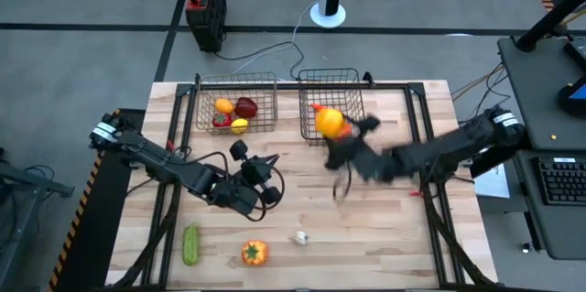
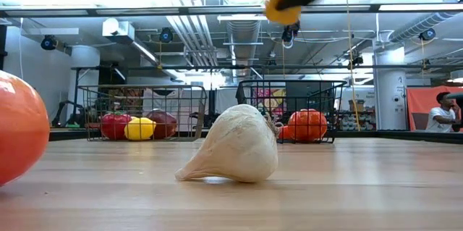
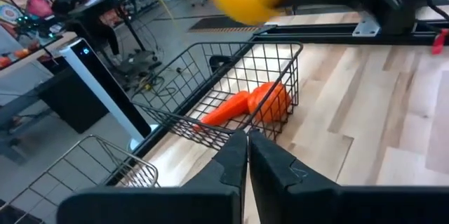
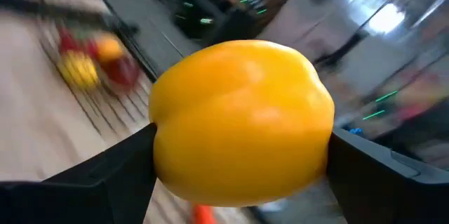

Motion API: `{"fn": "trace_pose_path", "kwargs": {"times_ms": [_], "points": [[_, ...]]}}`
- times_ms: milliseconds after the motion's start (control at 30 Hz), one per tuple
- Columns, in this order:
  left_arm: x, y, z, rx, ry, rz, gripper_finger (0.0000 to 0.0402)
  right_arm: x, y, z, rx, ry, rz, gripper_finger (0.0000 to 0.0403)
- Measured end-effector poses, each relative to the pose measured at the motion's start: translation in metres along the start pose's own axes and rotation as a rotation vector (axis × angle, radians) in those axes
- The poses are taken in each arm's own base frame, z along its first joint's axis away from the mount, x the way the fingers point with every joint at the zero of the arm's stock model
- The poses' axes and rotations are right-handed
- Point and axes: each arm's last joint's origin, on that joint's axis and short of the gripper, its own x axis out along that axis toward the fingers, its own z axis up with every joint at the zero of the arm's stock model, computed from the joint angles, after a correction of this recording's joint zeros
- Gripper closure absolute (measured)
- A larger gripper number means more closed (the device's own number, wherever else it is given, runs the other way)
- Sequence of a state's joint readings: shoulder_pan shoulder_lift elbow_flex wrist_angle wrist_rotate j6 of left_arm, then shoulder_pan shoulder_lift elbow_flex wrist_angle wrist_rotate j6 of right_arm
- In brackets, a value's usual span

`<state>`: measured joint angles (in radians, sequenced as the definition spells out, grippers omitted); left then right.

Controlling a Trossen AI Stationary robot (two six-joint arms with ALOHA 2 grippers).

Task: Sort produce into baskets
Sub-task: Put the bell pepper into the black wire basket

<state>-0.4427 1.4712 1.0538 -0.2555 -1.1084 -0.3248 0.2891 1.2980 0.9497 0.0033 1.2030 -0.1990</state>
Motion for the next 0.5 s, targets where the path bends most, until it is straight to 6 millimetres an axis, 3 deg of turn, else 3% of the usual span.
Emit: {"fn": "trace_pose_path", "kwargs": {"times_ms": [100,233,367,500], "points": [[-0.001,0.000,0.000,-0.008,0.000,-0.002,0.0402,0.035,-0.037,0.014,0.236,0.029,0.143,0.0064],[-0.002,-0.001,-0.002,-0.008,0.004,-0.007,0.0402,0.086,-0.075,0.006,0.469,0.243,0.270,0.0064],[-0.003,-0.001,-0.003,-0.008,0.009,-0.006,0.0402,0.128,-0.092,-0.018,0.517,0.489,0.240,0.0064],[-0.003,-0.001,-0.004,-0.010,0.013,-0.005,0.0402,0.156,-0.098,-0.037,0.517,0.614,0.174,0.0061]]}}
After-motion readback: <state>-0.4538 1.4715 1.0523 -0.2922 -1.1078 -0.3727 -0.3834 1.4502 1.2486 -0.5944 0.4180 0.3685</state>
